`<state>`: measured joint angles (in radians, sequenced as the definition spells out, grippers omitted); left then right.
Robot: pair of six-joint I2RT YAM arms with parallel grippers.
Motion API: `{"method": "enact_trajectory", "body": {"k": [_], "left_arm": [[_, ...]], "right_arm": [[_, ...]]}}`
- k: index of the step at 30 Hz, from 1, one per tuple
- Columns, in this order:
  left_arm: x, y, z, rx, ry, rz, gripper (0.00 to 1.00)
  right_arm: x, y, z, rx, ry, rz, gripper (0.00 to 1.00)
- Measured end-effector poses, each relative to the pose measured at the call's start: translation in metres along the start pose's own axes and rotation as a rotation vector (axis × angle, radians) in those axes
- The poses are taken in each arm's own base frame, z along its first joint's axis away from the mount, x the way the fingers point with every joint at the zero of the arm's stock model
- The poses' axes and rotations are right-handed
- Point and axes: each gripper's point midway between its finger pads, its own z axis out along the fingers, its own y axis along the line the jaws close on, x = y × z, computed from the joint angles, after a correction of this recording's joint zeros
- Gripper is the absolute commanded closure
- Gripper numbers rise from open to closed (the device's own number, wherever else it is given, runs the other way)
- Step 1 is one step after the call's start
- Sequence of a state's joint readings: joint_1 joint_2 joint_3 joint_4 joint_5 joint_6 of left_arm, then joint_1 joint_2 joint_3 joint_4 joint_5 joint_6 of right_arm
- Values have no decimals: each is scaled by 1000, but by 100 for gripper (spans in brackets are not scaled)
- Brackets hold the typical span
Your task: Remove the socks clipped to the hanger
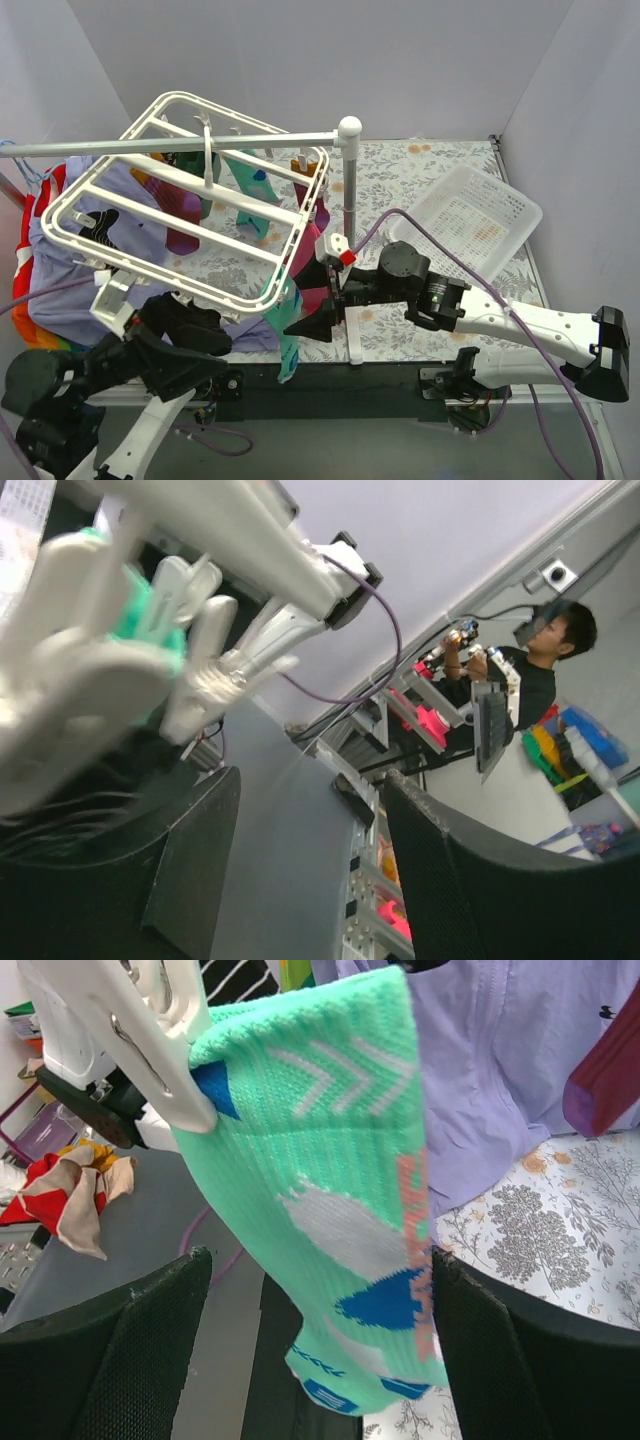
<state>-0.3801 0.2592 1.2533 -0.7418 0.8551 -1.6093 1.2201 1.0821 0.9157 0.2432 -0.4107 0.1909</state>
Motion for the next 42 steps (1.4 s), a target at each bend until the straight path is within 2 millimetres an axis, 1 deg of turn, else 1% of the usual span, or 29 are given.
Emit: {"method": "enact_trajectory", "body": {"k": [3,4,7,8,9,10,11,13,14,18,22,31,34,37,38,41,42], "left_arm": [[4,26,13,-48,47,-32,43],[5,31,15,-55,52,-32,43],[10,39,15,-68,56,-28,42],[13,41,14,-68,56,-24,42],[21,43,9,-66,54,-13,42],[22,43,8,-62,55,-8,42],[25,44,8,-62,57,-4,41],[29,49,6,-73,65,-10,38],[32,52,6,-82,70,-16,34],[37,58,5,-106,80,-32,26],[39,64,5,-126,79,-38,24],[40,77,6,-177,67,-54,24],[39,81,8,-183,61,-60,26],[38,84,10,-182,48,-68,31],[38,85,11,-181,45,-70,34],[37,86,13,-178,36,-77,40],[37,86,13,-176,34,-79,45]], "right_arm": [[2,2,6,-4,-3,5,21],[3,3,8,-5,-2,10,23],[5,5,9,-6,-2,23,39],[5,6,10,-9,-7,25,65],[5,9,10,-18,-9,42,72],[4,9,10,-22,-12,39,84],[4,13,10,-34,-13,58,88],[2,18,11,-53,-18,76,90],[1,23,11,-72,-19,90,90],[-1,40,12,-121,-23,133,91],[-6,53,13,-165,-35,171,91],[-15,75,13,-235,-59,221,91],[-17,79,13,-239,-66,225,89],[-19,81,14,-231,-76,234,87],[-20,81,15,-220,-83,241,87],[-24,79,18,-189,-105,252,84],[-26,77,19,-175,-115,257,84]]}}
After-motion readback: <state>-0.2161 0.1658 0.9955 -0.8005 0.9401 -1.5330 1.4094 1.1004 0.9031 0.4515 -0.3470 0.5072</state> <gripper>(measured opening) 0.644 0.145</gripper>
